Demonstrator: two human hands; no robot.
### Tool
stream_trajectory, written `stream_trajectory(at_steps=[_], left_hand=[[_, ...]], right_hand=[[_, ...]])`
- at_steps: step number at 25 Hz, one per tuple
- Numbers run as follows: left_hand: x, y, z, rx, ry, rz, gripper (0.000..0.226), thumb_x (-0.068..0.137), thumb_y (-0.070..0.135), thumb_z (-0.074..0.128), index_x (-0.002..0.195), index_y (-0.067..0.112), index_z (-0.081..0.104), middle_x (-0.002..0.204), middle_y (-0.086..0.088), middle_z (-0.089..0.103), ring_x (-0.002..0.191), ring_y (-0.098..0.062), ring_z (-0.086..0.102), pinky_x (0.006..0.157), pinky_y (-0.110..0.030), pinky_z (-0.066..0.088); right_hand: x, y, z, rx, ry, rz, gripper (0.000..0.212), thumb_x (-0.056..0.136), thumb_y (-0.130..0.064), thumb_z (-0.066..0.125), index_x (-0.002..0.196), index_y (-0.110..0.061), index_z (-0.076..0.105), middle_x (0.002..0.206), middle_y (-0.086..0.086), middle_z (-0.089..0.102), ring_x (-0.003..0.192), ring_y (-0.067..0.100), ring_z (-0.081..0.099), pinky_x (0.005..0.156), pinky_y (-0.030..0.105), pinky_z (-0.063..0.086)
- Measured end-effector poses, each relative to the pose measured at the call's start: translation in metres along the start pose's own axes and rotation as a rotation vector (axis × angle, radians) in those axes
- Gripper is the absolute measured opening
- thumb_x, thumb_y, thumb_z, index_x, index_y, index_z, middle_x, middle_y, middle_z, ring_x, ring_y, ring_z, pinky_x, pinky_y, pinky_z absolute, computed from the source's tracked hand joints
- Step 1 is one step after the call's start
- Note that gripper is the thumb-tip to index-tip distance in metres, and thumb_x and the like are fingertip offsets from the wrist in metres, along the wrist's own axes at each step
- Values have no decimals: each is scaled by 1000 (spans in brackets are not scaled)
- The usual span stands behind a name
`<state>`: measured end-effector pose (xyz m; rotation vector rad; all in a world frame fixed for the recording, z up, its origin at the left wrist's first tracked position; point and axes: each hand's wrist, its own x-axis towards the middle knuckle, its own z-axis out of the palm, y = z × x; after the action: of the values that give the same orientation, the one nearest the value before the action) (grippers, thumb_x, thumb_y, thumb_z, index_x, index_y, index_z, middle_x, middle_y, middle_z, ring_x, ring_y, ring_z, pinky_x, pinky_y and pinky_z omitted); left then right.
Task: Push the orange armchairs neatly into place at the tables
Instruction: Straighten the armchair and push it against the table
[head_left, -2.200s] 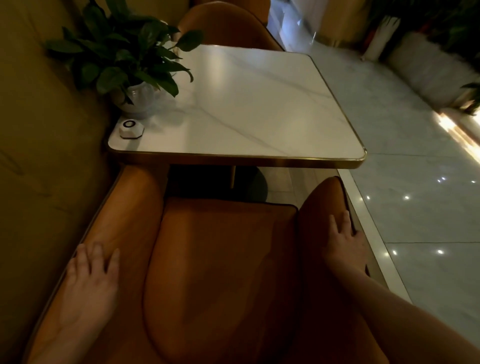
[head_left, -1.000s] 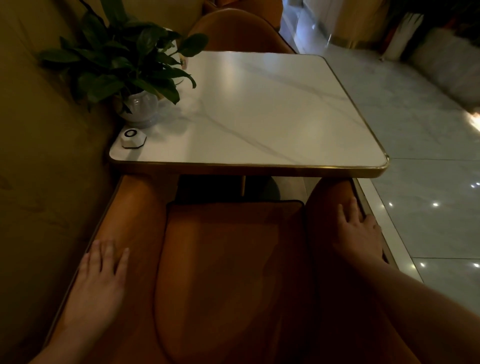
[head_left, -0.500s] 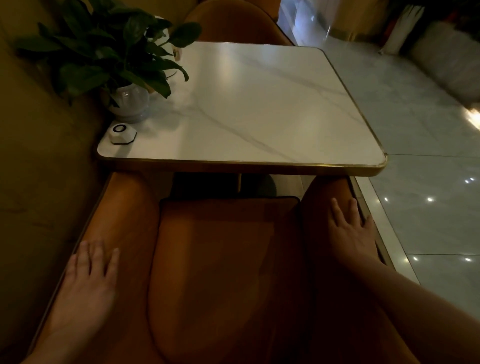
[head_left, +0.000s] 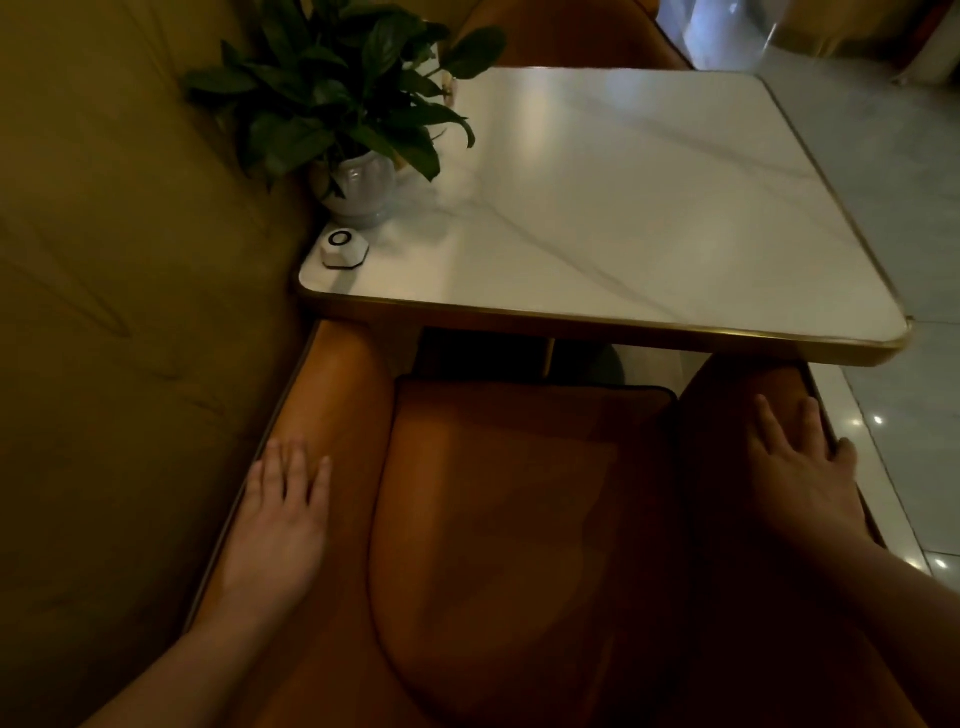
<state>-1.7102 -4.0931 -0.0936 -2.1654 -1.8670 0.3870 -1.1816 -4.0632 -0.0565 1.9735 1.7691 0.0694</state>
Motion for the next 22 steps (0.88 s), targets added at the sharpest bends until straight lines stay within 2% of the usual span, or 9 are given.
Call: stream_trajectory(at_steps=[4,7,10,14,17,22], left_hand=[[3,-2,2,-10,2,17,85,80,31,71,149,1,31,156,-38,10,146,-54,3,119,-61,8],[2,-1,3,-18,4,32,73,85,24,61,148,-1,34,156,-38,10,146,-55,4,119,-61,9],[4,-4,5,-7,6,31,78,82,22,67,147,-1,33,156,-39,11,145,-56,5,118,-62,9],[5,-8,9,15,32,50,69,87,19,55,148,-2,31,155,-40,11,145,-57,3,118,-62,7],[12,-14,9,19,4,31,77,84,20,65,149,0,29,156,-39,10,145,-55,2,118,-60,4],[20,-22,12,35,0,36,81,83,24,67,150,1,28,157,-38,8,146,-55,1,118,-60,4]], right_hand=[[2,0,2,-2,-6,2,95,85,-52,63,157,-23,8,158,9,-32,142,47,-27,115,62,21],[2,2,3,-10,-4,-9,94,85,-49,65,156,-23,8,158,10,-34,142,48,-28,115,61,22],[2,2,4,8,13,-15,95,83,-49,67,156,-24,13,158,9,-32,142,47,-27,114,61,23],[1,1,3,28,11,-13,93,83,-45,69,156,-24,16,160,8,-29,143,47,-25,113,61,27],[-1,-6,1,21,12,6,94,83,-45,69,156,-23,14,160,8,-28,143,48,-24,112,60,28],[1,-13,0,32,5,12,94,82,-45,69,156,-23,14,161,8,-26,143,48,-23,112,63,26]])
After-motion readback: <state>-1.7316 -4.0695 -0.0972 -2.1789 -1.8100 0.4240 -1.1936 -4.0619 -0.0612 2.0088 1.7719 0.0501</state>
